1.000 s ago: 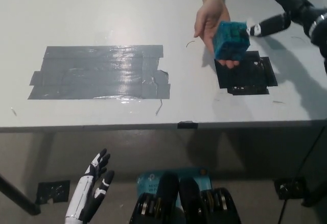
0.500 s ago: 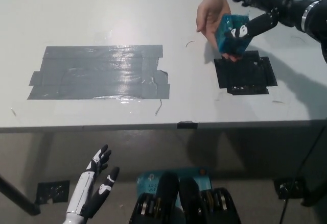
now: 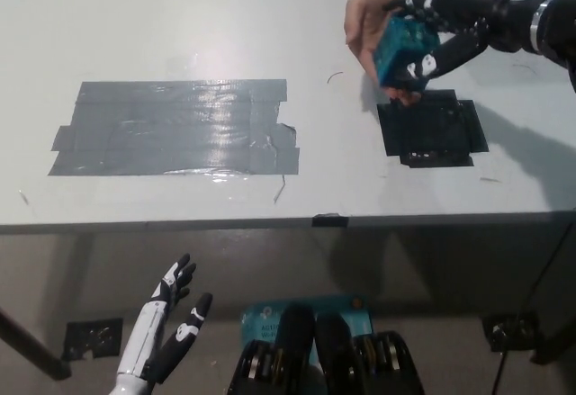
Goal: A person hands a rubik's cube to the robot and rhe robot picks it up with its right hand and places it on the black spot on the desk infron tof it
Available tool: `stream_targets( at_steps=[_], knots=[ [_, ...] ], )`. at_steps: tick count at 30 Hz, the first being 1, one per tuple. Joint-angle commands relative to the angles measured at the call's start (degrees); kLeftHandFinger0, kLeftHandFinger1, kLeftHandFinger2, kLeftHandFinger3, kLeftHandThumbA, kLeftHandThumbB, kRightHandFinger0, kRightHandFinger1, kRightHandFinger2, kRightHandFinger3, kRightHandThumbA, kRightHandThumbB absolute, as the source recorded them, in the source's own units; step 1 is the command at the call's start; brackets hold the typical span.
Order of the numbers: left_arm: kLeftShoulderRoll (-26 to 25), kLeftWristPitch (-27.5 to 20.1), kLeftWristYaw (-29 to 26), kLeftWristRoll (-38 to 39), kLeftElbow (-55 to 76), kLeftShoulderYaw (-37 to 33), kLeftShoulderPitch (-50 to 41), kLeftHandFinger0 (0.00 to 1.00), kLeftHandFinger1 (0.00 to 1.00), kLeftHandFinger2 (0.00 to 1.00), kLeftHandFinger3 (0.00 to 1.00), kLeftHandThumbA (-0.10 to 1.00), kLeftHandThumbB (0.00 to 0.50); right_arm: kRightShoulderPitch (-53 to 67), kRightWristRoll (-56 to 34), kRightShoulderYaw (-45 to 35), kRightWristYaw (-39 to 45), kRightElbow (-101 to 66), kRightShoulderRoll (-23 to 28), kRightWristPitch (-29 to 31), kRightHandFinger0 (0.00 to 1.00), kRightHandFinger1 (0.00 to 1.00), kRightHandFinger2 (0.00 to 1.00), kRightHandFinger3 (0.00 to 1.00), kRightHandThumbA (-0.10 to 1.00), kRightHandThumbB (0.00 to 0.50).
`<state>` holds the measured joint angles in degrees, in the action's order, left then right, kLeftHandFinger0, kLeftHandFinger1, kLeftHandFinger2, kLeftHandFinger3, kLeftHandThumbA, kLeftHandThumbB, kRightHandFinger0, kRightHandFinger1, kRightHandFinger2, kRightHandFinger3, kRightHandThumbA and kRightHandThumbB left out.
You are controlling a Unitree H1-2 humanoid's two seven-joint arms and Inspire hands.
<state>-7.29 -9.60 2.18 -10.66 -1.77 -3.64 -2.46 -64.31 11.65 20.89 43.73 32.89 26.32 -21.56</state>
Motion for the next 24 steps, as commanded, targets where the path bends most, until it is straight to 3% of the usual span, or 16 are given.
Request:
stream_targets(
  at_steps=[1,5,7,8,10,12,14,15,16,17,18,19,21,22,24],
  knots=[
    [-0.65,0.01,0.62,0.22,2.04,-0.19,0.26,1.00,1.00,1.00,1.00,0.82,0.145,-3.08,4.90,2.73,-1.96,3.74,1.60,3.51,1.00,1.00,1.00,1.00,0.75,0.500],
    [-0.83,-0.48,0.83,0.14,1.89,-0.43,0.92,1.00,1.00,1.00,1.00,0.83,0.136,-2.74,7.07,3.77,-5.61,6.56,1.84,6.58,1.00,1.00,1.00,1.00,0.61,0.499],
    [-0.84,-0.57,0.85,0.29,1.77,-0.45,1.11,1.00,1.00,1.00,1.00,0.83,0.140,-3.04,8.55,4.80,-6.21,7.31,1.83,6.76,1.00,1.00,1.00,1.00,0.50,0.456],
    [-0.86,-0.53,0.84,0.32,1.83,-0.43,1.08,1.00,1.00,1.00,1.00,0.83,0.141,-3.13,8.93,5.07,-6.21,7.51,1.81,7.12,1.00,1.00,1.00,1.00,0.50,0.459],
    [-0.91,-0.31,0.83,0.18,1.91,-0.47,1.04,1.00,1.00,1.00,1.00,0.85,0.139,-3.53,9.59,6.80,-3.93,8.59,2.13,8.95,1.00,1.00,1.00,1.00,0.48,0.417],
    [-0.87,-0.24,0.73,0.40,1.83,-0.32,1.12,1.00,1.00,1.00,1.00,0.87,0.141,-3.62,8.96,6.67,-3.17,9.63,1.92,8.50,1.00,1.00,1.00,1.00,0.33,0.380],
    [-0.90,0.01,0.66,0.34,1.99,-0.23,1.15,1.00,1.00,1.00,1.00,0.87,0.134,-3.57,9.21,6.49,-3.76,10.18,1.69,7.75,0.77,0.84,0.94,1.00,0.21,0.355],
    [-0.85,0.21,0.66,0.53,2.10,-0.12,1.25,1.00,1.00,1.00,1.00,0.85,0.122,-3.43,9.60,6.52,-4.18,10.03,1.79,7.82,0.41,0.53,0.66,0.75,0.16,0.339],
    [-0.84,0.11,0.63,0.52,2.19,-0.11,1.54,1.00,1.00,1.00,1.00,0.85,0.115,-3.08,10.55,6.60,-5.70,9.11,2.25,9.23,0.27,0.41,0.52,0.58,0.14,0.326],
    [-0.84,0.08,0.63,0.49,2.23,-0.13,1.59,1.00,1.00,1.00,1.00,0.84,0.114,-2.97,10.84,6.53,-6.18,8.90,2.35,9.73,0.23,0.40,0.50,0.55,0.13,0.320],
    [-0.93,-0.02,0.80,0.82,2.20,-0.09,1.75,1.00,1.00,1.00,1.00,0.84,0.113,-2.55,10.87,5.84,-7.28,7.71,2.57,9.90,0.40,0.51,0.54,0.53,0.09,0.291],
    [-0.99,0.01,0.95,1.04,2.22,-0.10,1.82,1.00,1.00,1.00,1.00,0.84,0.117,-2.19,10.87,5.28,-8.25,7.00,2.70,10.46,0.45,0.54,0.54,0.53,0.08,0.285],
    [-1.00,0.50,0.99,1.04,2.39,-0.11,1.90,1.00,1.00,1.00,1.00,0.84,0.125,-1.64,10.26,3.81,-9.58,6.51,2.58,11.12,0.44,0.57,0.57,0.55,0.05,0.273],
    [-1.02,0.53,0.96,1.00,2.44,-0.13,1.90,1.00,1.00,1.00,1.00,0.84,0.116,-1.42,9.91,3.11,-10.14,6.39,2.52,11.53,0.50,0.67,0.69,0.58,0.03,0.267],
    [-1.02,0.31,0.94,1.14,2.24,-0.14,2.02,1.00,1.00,1.00,1.00,0.84,0.122,-0.68,9.19,1.09,-11.88,5.48,2.54,12.39,0.61,0.79,0.78,0.56,0.00,0.259]
  ],
)
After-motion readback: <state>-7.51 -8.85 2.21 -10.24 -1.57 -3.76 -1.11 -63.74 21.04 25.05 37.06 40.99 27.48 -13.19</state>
